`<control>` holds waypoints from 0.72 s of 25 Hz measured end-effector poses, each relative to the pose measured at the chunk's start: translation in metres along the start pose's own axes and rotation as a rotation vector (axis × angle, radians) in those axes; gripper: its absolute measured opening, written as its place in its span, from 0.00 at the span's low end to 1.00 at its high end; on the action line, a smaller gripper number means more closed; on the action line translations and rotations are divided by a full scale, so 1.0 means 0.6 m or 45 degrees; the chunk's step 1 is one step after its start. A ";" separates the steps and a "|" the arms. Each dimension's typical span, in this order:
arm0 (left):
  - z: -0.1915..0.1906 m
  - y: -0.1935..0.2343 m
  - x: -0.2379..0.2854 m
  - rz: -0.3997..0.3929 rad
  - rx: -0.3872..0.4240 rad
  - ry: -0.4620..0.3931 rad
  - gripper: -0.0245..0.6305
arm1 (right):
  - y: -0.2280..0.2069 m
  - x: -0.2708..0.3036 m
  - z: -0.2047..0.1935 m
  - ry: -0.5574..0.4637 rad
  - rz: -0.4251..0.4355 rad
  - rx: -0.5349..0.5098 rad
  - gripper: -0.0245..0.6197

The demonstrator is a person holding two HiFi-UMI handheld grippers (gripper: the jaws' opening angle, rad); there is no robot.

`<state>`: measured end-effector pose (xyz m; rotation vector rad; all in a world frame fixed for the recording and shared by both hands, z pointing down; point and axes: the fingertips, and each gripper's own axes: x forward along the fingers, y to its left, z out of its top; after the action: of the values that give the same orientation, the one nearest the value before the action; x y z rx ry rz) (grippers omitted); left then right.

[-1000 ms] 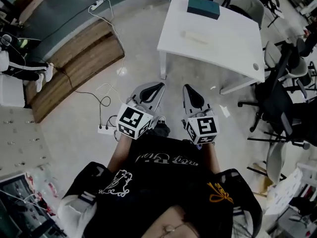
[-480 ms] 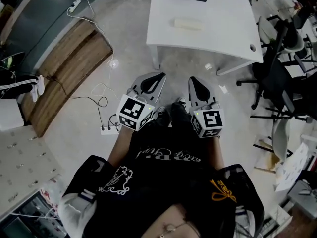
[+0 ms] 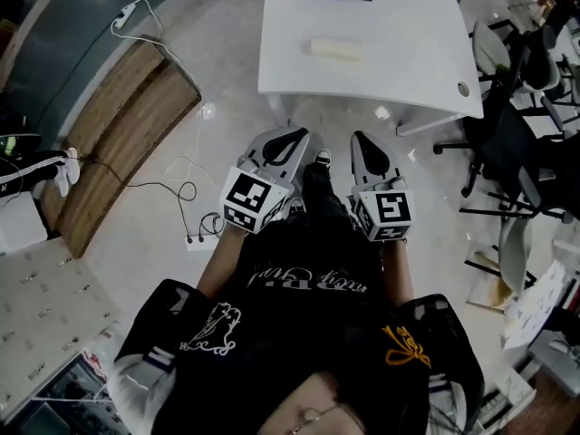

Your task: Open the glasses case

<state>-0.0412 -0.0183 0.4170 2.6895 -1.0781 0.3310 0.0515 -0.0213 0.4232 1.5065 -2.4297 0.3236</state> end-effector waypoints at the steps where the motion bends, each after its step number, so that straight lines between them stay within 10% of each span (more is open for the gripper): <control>1: 0.001 0.010 0.015 0.004 0.011 0.005 0.07 | -0.016 0.018 0.003 0.002 -0.001 -0.009 0.06; 18: 0.025 0.159 0.305 0.086 0.003 0.146 0.07 | -0.273 0.318 -0.021 0.195 0.145 -0.231 0.13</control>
<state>0.0230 -0.2082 0.4677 2.6049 -1.1366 0.4925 0.1189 -0.2489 0.5070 1.2253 -2.3578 0.2252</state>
